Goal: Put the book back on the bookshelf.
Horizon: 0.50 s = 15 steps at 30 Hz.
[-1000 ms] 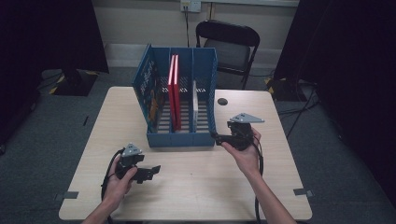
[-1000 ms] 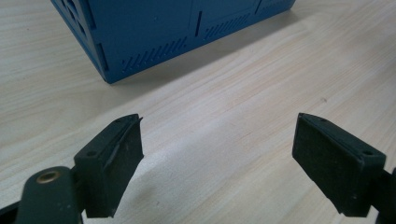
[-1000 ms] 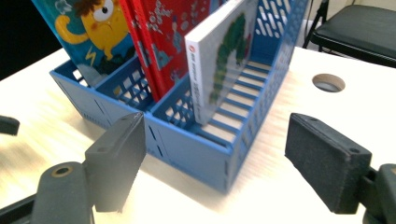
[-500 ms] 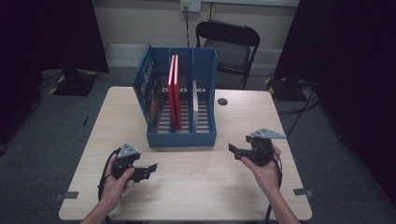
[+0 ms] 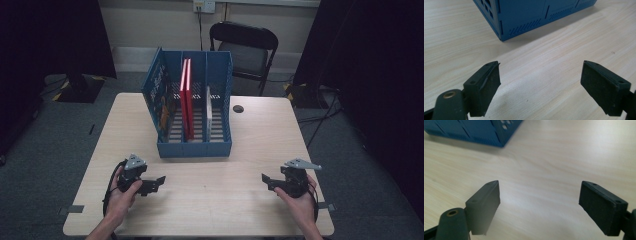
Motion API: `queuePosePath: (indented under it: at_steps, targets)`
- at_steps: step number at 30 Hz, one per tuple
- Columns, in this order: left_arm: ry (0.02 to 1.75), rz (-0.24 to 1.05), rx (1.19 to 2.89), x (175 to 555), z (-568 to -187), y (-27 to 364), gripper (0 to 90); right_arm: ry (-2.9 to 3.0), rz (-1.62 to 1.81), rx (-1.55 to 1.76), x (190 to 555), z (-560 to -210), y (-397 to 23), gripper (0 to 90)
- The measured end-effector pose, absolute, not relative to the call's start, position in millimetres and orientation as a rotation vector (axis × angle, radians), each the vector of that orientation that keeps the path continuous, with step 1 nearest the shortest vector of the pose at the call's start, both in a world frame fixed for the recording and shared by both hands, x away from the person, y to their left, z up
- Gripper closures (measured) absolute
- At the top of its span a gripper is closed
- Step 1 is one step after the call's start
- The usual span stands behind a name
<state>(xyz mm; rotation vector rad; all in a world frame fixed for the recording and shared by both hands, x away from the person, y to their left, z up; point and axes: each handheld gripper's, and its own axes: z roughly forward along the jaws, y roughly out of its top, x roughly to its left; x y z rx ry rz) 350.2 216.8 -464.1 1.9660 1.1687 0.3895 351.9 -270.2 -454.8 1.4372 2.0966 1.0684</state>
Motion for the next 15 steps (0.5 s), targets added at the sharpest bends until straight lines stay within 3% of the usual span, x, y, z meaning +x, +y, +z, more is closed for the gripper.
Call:
queuePosePath:
  at_steps: [15]
  targets:
    - [1.162,0.384,2.000,351.7,-469.1,214.8,15.8,2.080,1.046,1.503,354.0,-463.1,-279.9,15.5]
